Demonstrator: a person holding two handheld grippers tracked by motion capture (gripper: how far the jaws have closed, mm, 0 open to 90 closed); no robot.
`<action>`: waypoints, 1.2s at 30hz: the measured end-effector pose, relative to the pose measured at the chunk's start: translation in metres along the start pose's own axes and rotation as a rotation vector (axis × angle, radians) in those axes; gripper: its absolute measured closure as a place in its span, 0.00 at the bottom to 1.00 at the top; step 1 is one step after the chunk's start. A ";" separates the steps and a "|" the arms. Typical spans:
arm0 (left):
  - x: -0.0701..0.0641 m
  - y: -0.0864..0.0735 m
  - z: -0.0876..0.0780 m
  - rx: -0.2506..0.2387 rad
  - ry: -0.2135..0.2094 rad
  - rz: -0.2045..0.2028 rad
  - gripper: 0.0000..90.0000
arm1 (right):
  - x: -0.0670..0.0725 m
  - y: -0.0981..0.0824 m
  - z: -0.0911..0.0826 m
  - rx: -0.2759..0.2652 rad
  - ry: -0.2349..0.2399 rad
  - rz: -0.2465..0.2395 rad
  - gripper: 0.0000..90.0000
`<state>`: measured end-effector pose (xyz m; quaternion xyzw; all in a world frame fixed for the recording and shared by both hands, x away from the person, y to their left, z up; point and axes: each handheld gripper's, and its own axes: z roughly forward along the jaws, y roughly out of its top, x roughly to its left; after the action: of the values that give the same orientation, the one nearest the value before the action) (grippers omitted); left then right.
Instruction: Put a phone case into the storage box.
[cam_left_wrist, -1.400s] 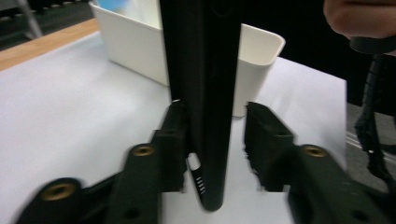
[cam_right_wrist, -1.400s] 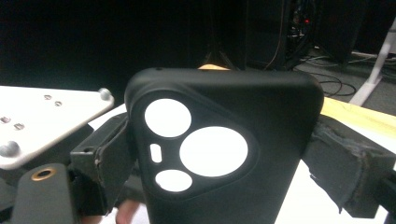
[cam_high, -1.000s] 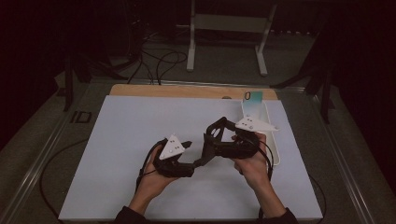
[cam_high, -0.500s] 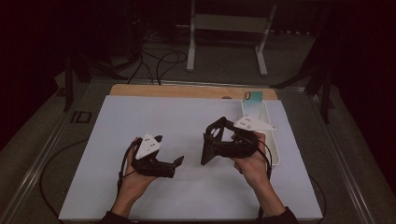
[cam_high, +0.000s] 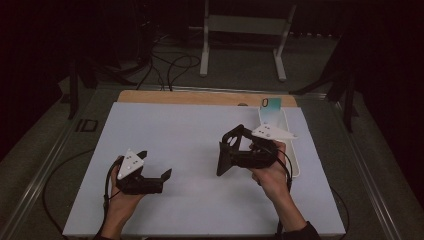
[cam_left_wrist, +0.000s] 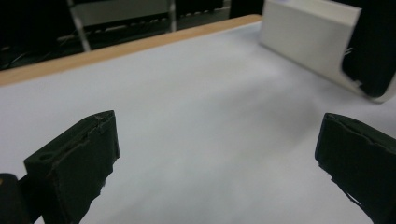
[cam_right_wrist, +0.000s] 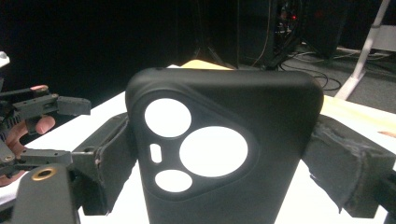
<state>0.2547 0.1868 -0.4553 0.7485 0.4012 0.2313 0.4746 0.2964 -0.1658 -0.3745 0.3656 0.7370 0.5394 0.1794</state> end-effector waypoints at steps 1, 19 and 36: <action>0.000 0.000 0.000 0.000 0.000 0.000 0.00 | 0.000 0.000 0.000 0.000 0.000 0.000 0.16; 0.023 -0.049 -0.025 -0.027 0.109 -0.001 0.00 | -0.001 0.003 -0.002 -0.002 -0.019 -0.003 0.16; 0.025 -0.055 -0.025 -0.040 0.164 -0.012 0.00 | -0.019 0.023 -0.005 -0.022 -0.067 0.017 0.16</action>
<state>0.2294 0.2332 -0.4944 0.7152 0.4382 0.2969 0.4563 0.3142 -0.1797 -0.3542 0.3875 0.7216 0.5364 0.2034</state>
